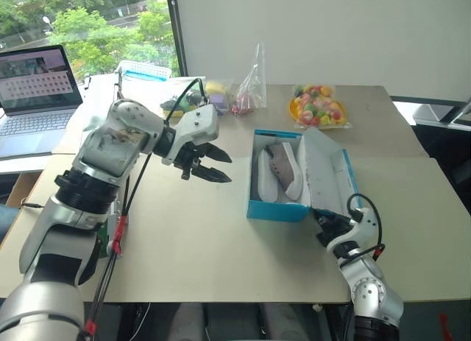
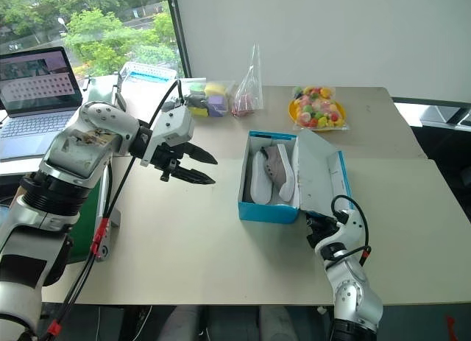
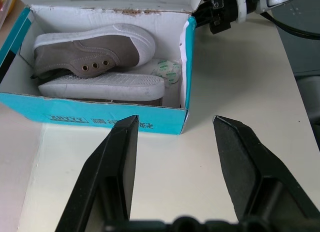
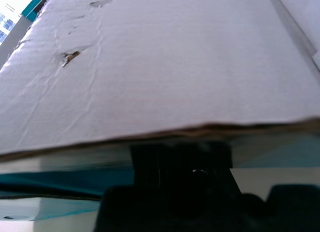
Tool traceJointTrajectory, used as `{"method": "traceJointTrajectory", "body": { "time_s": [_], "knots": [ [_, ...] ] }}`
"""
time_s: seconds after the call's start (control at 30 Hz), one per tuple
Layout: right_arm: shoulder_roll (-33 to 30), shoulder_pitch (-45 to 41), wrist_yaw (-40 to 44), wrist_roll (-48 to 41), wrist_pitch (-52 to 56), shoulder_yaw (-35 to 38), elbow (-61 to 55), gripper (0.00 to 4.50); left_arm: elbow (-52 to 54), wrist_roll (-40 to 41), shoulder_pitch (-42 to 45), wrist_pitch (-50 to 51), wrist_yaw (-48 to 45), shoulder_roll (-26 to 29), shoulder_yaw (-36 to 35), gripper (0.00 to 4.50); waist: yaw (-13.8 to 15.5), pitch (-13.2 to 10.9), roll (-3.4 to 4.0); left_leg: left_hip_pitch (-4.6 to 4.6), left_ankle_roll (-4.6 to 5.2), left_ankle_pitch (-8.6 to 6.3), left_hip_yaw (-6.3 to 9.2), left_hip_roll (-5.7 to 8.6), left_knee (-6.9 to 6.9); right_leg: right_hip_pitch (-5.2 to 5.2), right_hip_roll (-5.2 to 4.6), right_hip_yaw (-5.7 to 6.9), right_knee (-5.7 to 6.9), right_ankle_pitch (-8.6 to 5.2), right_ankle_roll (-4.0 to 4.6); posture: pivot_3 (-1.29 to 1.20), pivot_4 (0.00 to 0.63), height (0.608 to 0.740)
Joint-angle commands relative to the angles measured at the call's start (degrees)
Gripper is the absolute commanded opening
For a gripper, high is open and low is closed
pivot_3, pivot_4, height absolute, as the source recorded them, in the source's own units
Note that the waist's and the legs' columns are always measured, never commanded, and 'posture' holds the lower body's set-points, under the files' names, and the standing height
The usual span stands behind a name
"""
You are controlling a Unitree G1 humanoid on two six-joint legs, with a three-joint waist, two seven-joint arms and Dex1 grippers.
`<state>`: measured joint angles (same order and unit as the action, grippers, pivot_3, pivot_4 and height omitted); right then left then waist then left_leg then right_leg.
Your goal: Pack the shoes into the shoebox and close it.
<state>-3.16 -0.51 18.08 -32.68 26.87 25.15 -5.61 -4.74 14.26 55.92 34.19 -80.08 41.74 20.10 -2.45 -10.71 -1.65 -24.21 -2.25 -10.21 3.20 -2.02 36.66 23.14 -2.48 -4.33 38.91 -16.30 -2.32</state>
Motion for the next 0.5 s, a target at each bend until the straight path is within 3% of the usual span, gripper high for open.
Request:
{"method": "traceJointTrajectory", "body": {
  "time_s": [0.03,0.23,0.5],
  "knots": [
    [-5.2,0.3,-0.3,-3.4,-3.1,5.3,-8.7,0.08,3.3,0.2,0.0,1.1,0.7,0.8,-1.9,2.51,0.2,-0.1,0.13,-0.04,0.0,0.0,0.01,0.03,0.0,0.02,-0.03,0.0,0.0,0.0,0.0,0.0,0.15,0.74],
    [-15.6,-3.5,-0.7,-8.4,1.5,6.9,-15.6,0.08,5.4,0.7,-1.0,2.6,1.6,0.7,-2.2,2.51,-0.5,-0.1,0.16,0.02,0.0,0.0,-0.01,0.01,-0.01,0.0,0.0,-0.02,0.02,-0.01,-0.01,0.0,0.15,0.74],
    [-20.9,-10.6,1.6,-13.3,11.7,-5.4,-19.0,0.08,6.6,0.2,-2.3,2.8,3.5,1.3,-2.7,2.51,-1.0,-0.1,0.17,0.01,0.04,-0.02,-0.01,0.01,-0.02,0.01,0.04,-0.09,0.04,-0.02,0.03,0.0,0.15,0.74]
  ]
}}
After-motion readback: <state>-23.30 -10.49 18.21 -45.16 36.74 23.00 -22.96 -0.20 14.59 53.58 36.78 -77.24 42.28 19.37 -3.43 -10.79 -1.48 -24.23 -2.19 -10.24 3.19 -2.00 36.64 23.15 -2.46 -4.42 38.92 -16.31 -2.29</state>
